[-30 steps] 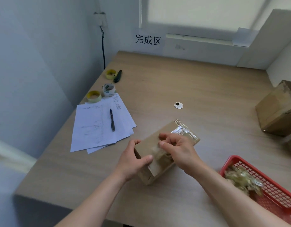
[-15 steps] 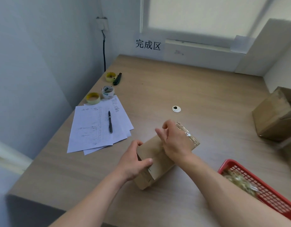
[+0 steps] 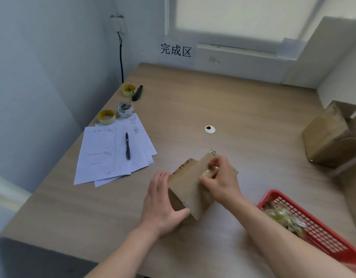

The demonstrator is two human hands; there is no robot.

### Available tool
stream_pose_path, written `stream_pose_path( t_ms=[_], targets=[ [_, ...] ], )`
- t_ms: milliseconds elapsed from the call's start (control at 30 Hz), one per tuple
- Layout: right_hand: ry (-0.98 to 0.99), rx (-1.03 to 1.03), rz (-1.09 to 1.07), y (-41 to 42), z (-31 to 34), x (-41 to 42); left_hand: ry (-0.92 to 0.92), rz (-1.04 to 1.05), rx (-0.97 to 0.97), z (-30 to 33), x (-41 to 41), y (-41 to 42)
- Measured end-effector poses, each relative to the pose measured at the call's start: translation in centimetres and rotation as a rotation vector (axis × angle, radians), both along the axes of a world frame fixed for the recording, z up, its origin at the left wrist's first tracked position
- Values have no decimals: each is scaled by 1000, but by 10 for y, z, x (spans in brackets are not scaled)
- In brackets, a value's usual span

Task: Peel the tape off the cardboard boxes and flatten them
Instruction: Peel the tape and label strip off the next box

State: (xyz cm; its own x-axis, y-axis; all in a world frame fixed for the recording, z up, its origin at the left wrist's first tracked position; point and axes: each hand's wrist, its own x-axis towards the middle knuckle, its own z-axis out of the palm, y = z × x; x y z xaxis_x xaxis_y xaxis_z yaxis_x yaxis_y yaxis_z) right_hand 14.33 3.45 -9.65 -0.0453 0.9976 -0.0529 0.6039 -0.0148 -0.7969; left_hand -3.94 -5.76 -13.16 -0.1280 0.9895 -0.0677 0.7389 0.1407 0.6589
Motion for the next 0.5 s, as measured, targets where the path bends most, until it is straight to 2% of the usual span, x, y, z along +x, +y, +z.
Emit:
stream_pose_path(
  t_ms=[100,167,233,400,500],
  targets=[
    [-41,65,-50,5,-6,-4,249,-245,-25,12,13,24],
    [-35,116,-47,6,-9,-12,344,-295,-99,12,14,37],
    [-39,107,-21,5,-13,-19,352,-278,-114,7,11,44],
    [-293,259,-7,18,-8,-12,267,-296,-104,-3,2,54],
    [-347,310,23,15,-7,-20,231,-312,-130,-3,-5,61]
  ],
)
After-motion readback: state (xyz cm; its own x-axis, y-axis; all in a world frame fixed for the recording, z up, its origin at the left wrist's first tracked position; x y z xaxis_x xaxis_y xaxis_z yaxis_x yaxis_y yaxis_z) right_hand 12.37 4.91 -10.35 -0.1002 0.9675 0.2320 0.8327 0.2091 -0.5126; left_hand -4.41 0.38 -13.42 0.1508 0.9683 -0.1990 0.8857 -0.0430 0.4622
